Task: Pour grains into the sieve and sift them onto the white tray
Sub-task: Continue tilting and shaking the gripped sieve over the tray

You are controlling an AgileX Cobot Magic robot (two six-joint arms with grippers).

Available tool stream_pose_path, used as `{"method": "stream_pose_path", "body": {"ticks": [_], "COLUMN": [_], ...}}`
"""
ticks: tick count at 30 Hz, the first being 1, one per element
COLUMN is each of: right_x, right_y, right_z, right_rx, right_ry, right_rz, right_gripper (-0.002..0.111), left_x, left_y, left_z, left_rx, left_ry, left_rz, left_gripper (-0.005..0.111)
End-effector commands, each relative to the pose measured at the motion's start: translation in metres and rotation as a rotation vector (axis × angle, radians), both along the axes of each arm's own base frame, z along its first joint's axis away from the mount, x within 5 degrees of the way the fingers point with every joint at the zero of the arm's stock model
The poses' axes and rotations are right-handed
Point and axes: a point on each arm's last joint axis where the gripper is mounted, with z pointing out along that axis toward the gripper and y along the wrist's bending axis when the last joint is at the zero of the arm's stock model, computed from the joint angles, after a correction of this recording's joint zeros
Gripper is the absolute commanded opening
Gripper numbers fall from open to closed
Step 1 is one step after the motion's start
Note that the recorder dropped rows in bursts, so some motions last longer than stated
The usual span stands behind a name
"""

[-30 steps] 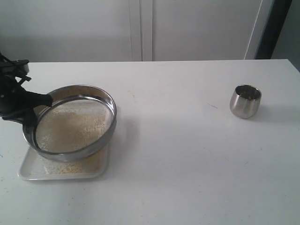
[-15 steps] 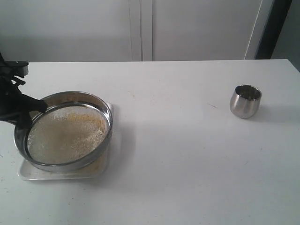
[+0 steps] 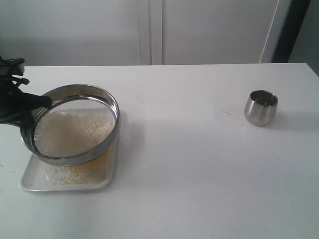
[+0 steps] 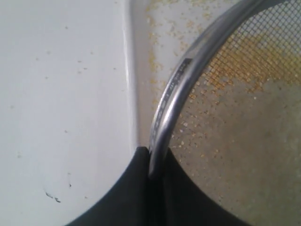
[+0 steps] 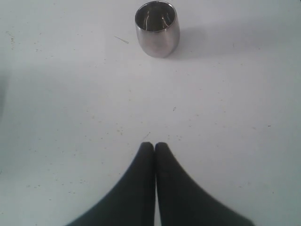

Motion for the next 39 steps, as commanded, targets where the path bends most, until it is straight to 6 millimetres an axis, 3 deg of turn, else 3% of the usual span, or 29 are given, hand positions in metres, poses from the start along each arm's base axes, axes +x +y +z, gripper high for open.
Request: {"method": "stream_pose_path", "body": {"ticks": [1,3,4,7,16,31,39], "right_x": [-0.001,-0.001,-0.001,-0.001,-0.001,-0.001,-0.001], "right_y": [0.000,0.000,0.000,0.000,0.000,0.000,0.000], "right_z": [0.000,0.000,0.000,0.000,0.000,0.000,0.000], "right_rx": [0.003,0.003,0.003,0.003,0.003,0.003,0.003], "right_ry": [-0.010,-0.010,-0.010,-0.010,-0.010,-0.010,-0.010], "right_rz": [-0.002,-0.002,-0.002,-0.002,-0.002,-0.002,-0.002], "right_gripper": [0.000,0.000,0.000,0.000,0.000,0.000,0.000], "left_x": [0.001,0.002,0.000,-0.001,-0.003,-0.021,-0.032], "left_y": [-0.010,0.001,0.001,-0.003,-0.005,-0.019,-0.059], "left_z": [0.005,0.000,-0.001,-0.001,-0.001,0.023,0.026], "left_rx": [0.054,-0.043,-0.052,-0.024,-0.045,-0.214,-0.208], "left_ry": [-0.050,0.027,0.046,0.046,0.069,0.134,0.145], "left_rz": [-0.223,0.042,0.062,-0.031,-0.022,-0.028,-0.160], "left_gripper": [0.000,0.000,0.000,0.000,0.000,0.000,0.000]}}
